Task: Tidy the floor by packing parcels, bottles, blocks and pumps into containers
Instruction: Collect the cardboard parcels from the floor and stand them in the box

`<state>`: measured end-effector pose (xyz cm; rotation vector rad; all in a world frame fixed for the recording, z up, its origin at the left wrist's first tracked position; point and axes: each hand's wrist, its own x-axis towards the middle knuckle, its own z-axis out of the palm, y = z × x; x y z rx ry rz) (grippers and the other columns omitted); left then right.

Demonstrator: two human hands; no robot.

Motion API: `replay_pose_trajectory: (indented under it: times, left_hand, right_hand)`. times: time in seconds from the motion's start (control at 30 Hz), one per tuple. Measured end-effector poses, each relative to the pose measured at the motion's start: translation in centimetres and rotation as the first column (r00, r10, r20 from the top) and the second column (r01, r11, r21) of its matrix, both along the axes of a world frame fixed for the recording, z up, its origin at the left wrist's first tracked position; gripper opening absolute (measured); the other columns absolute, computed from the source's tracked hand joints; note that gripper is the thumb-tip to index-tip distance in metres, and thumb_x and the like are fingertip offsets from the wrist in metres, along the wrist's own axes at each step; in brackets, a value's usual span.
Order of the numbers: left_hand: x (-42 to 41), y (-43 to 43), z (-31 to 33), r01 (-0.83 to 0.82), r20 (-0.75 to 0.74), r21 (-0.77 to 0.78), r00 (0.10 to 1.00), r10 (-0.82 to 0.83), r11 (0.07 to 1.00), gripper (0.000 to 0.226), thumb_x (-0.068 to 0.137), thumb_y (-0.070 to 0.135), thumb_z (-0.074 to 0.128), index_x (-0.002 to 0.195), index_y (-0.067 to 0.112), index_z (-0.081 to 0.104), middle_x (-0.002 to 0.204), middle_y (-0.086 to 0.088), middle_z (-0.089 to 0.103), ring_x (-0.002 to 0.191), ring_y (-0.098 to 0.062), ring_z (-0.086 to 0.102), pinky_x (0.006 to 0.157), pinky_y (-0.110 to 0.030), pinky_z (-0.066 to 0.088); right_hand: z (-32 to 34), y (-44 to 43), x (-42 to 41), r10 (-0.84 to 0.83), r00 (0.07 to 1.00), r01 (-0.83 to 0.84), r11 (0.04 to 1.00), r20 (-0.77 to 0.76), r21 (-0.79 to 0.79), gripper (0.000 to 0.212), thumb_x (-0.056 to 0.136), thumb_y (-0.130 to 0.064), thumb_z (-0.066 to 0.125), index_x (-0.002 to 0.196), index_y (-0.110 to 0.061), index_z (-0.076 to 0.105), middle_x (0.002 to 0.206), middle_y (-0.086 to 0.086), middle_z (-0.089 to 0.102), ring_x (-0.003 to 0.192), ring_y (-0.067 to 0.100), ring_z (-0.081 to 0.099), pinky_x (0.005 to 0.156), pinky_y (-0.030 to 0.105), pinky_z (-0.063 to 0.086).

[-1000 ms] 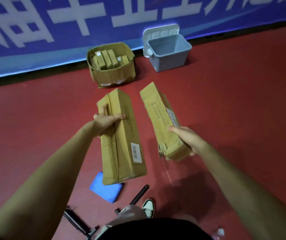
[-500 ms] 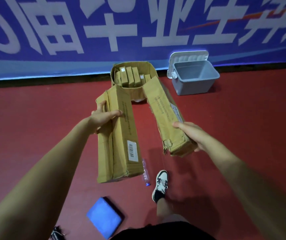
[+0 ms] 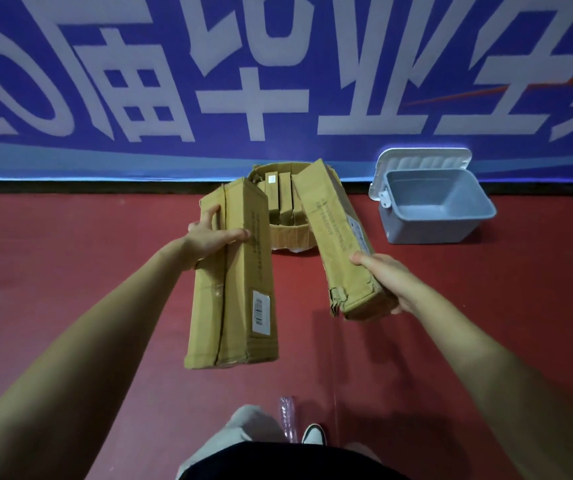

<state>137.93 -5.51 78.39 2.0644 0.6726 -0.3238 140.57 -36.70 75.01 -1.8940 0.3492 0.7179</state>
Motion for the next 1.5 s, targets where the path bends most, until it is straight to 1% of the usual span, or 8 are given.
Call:
replay_pose_trajectory:
  times: [0.23,0.37,0.67,0.93,1.07,1.23,1.37,1.5]
  left_hand:
    - [9.4,2.5,-0.5,-0.012,-0.009,-0.022,1.0,0.012,1.0,0.097,0.074,0.047,0.072,0.147,0.042,0.009,0.147,-0.014,0.022,0.129,-0.036,0.034,0.092,-0.051,0.04]
    - [16.0,5.2,-1.5,0.0,-0.027,-0.022,1.0,-0.001,1.0,0.096,0.075,0.045,0.072,0.148,0.04,0.01,0.148,-0.014,0.02,0.131,-0.036,0.032,0.09,-0.049,0.04]
    - [33.6,11.8,-2.0,0.093,-0.036,-0.066,0.995,-0.096,0.993,0.101,0.069,0.051,0.075,0.147,0.042,0.011,0.149,-0.013,0.022,0.131,-0.035,0.032,0.094,-0.046,0.039]
    - [46.0,12.0,-3.5,0.204,-0.026,-0.085,0.978,-0.207,0.975,0.098,0.072,0.043,0.075,0.147,0.041,0.011,0.147,-0.013,0.022,0.131,-0.034,0.033,0.104,-0.047,0.038]
    - [52.5,10.7,-5.6,0.194,-0.067,-0.131,0.977,-0.204,0.972,0.1,0.07,0.044,0.076,0.146,0.043,0.01,0.145,-0.013,0.024,0.129,-0.035,0.035,0.103,-0.051,0.04]
    - [60.3,8.2,-8.1,0.138,-0.121,-0.166,0.98,-0.16,0.976,0.113,0.054,0.054,0.079,0.144,0.045,0.012,0.147,-0.009,0.027,0.13,-0.033,0.036,0.103,-0.052,0.04]
    - [66.1,6.4,-10.4,0.104,-0.234,-0.173,0.962,-0.143,0.98,0.122,0.039,0.062,0.074,0.143,0.047,0.013,0.142,-0.013,0.037,0.124,-0.037,0.045,0.095,-0.052,0.045]
    - [71.0,4.0,-12.3,0.047,-0.276,-0.223,0.955,-0.109,0.974,0.097,0.072,0.046,0.073,0.147,0.042,0.011,0.142,-0.008,0.039,0.114,-0.026,0.047,0.071,-0.033,0.048]
  right_hand:
    - [-0.9,2.2,9.6,-0.016,1.0,0.017,1.0,-0.015,0.02,0.049,0.08,-0.053,0.063,0.118,-0.023,0.06,0.093,0.0,0.07,0.069,0.014,0.065,0.042,0.015,0.044]
    - [-2.3,4.6,15.7,-0.028,0.998,0.028,1.0,-0.061,-0.005,0.059,0.071,-0.065,0.063,0.117,-0.028,0.059,0.101,0.002,0.07,0.08,0.02,0.066,0.056,0.026,0.047]
    - [-3.3,10.2,28.9,-0.18,0.971,0.188,0.981,-0.16,0.041,0.056,0.072,-0.063,0.063,0.108,-0.019,0.066,0.092,0.009,0.074,0.079,0.027,0.071,0.063,0.041,0.057]
    - [-4.5,9.7,38.5,-0.297,0.921,0.294,0.954,-0.251,-0.053,0.051,0.068,-0.07,0.061,0.097,-0.029,0.064,0.097,0.003,0.064,0.102,0.03,0.057,0.1,0.056,0.037]
    - [-5.8,8.9,44.9,-0.304,0.91,0.293,0.953,-0.283,-0.08,0.084,0.054,-0.075,0.063,0.123,-0.028,0.057,0.128,0.006,0.058,0.117,0.032,0.052,0.094,0.057,0.04]
    - [-7.9,7.9,54.0,-0.18,0.93,0.182,0.983,-0.321,-0.022,0.065,0.076,-0.068,0.055,0.127,-0.028,0.054,0.127,0.006,0.06,0.117,0.032,0.053,0.1,0.061,0.036]
    - [-8.9,6.8,60.6,-0.1,0.911,0.107,0.994,-0.399,-0.006,0.05,0.082,-0.065,0.051,0.119,-0.031,0.055,0.119,0.004,0.059,0.108,0.029,0.053,0.096,0.057,0.037]
    - [-10.5,6.1,66.3,-0.049,0.89,0.098,0.991,-0.453,0.087,0.042,0.082,-0.063,0.052,0.113,-0.035,0.054,0.12,0.002,0.061,0.114,0.028,0.054,0.095,0.058,0.038]
